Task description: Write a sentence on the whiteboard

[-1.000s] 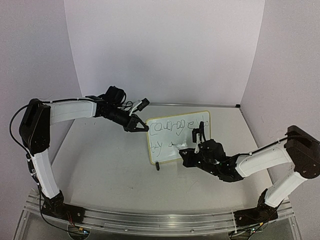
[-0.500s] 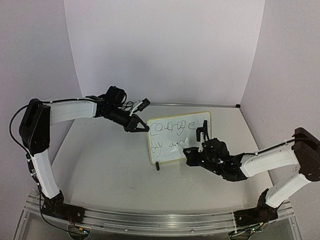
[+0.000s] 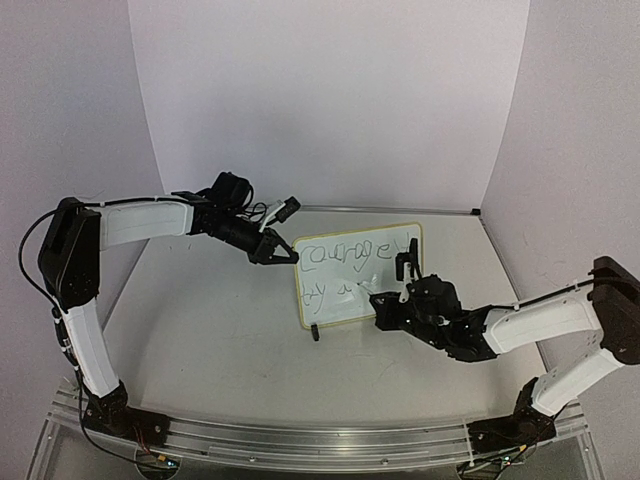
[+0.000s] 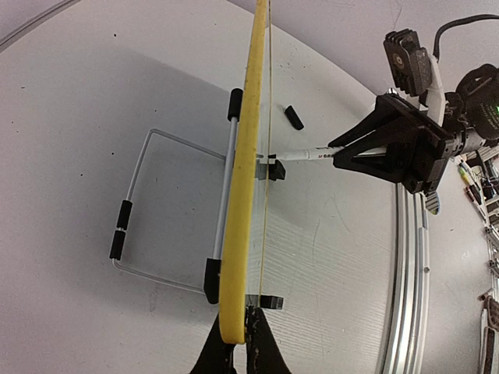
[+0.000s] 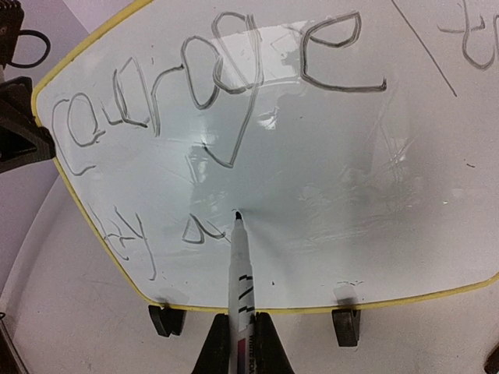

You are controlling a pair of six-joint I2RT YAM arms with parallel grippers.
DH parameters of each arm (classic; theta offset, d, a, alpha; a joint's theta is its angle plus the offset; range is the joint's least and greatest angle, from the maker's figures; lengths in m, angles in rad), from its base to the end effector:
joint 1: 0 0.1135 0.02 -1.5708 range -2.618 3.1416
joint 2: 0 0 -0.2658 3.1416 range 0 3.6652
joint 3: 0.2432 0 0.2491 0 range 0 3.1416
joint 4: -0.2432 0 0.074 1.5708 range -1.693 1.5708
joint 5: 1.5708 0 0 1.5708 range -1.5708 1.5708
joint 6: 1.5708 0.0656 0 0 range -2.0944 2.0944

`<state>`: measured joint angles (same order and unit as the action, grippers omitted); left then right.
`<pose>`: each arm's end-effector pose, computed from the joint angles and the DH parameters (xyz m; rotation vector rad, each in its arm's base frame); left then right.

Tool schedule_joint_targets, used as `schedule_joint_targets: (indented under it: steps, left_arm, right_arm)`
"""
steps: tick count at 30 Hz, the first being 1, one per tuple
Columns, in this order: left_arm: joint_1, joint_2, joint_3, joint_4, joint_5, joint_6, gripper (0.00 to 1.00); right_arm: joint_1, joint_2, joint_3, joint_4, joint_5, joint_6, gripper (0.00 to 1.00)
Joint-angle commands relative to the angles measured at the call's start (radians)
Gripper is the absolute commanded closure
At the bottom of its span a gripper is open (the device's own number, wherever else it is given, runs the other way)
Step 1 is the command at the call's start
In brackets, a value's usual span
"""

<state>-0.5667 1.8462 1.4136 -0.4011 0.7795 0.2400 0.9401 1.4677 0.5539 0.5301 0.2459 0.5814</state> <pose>0.3279 -0.2633 0.2330 1.2513 1.9928 -1.0879 0.1989 0.2453 0.1716 -0.1941 2.0118 0.7567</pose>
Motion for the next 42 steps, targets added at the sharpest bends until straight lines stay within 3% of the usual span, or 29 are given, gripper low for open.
schedule_joint_targets:
  steps: [1, 23, 42]
  left_arm:
    - [-0.004, -0.016, 0.001, -0.001, -0.107, 0.080, 1.00]
    - [-0.004, -0.013, 0.001, -0.002, -0.111, 0.080, 1.00]
    - [-0.004, -0.013, 0.001, -0.004, -0.111, 0.081, 1.00]
  right_arm:
    - [-0.003, 0.021, 0.034, 0.037, 0.015, -0.022, 1.00]
    - [-0.002, 0.080, 0.048, 0.030, -0.028, -0.038, 1.00]
    - [0.002, 0.041, 0.022, -0.047, 0.063, 0.000, 1.00]
